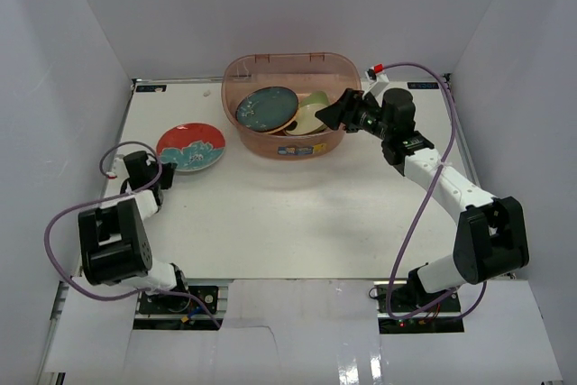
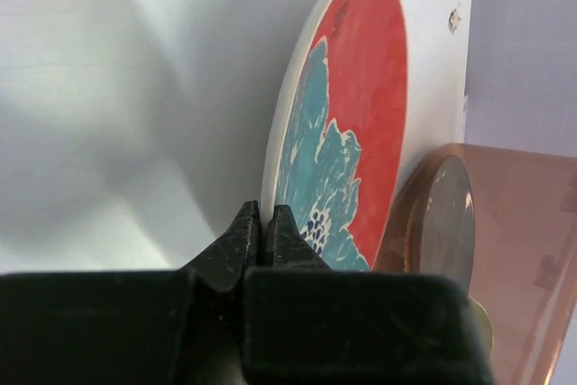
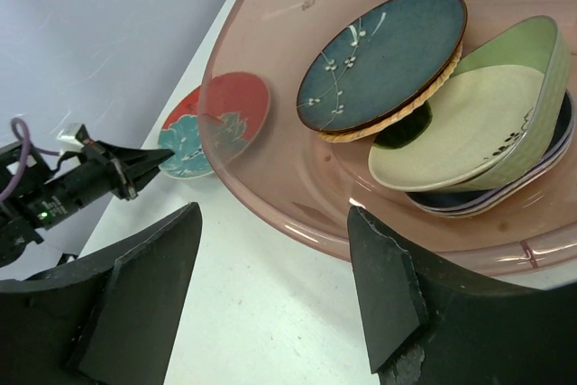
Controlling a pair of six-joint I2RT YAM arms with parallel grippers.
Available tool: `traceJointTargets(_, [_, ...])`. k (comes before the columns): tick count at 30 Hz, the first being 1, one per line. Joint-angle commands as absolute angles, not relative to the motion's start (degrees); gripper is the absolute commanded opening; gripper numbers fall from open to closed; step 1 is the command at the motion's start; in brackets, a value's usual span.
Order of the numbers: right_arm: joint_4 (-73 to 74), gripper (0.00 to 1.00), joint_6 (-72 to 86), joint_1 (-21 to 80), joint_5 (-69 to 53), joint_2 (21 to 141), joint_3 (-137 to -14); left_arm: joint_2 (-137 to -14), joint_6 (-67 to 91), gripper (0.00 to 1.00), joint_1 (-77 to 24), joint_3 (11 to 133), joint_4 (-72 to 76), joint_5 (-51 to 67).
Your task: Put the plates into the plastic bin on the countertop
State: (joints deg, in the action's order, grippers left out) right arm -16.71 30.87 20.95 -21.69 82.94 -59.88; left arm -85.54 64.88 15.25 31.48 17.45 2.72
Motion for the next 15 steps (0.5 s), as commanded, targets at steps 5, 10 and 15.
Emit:
traceJointTargets(5, [-18.46,0.73,31.47,21.44,-24.95,81.21,-61.61,-61.99,59.24,0.00,17.58,32.95,11.70,5.89])
traceJointTargets(10, [-17.58,0.73,31.29,21.36,-24.44,79.90,-59.94,-56.60,56.16,0.00,17.49,45.08,4.22,5.18])
traceJointTargets(15, [-15.30,0.73,29.71,21.36,-22.94,76.56,-58.19,-56.77,59.59,0.00,17.40,50.62,7.98,11.93])
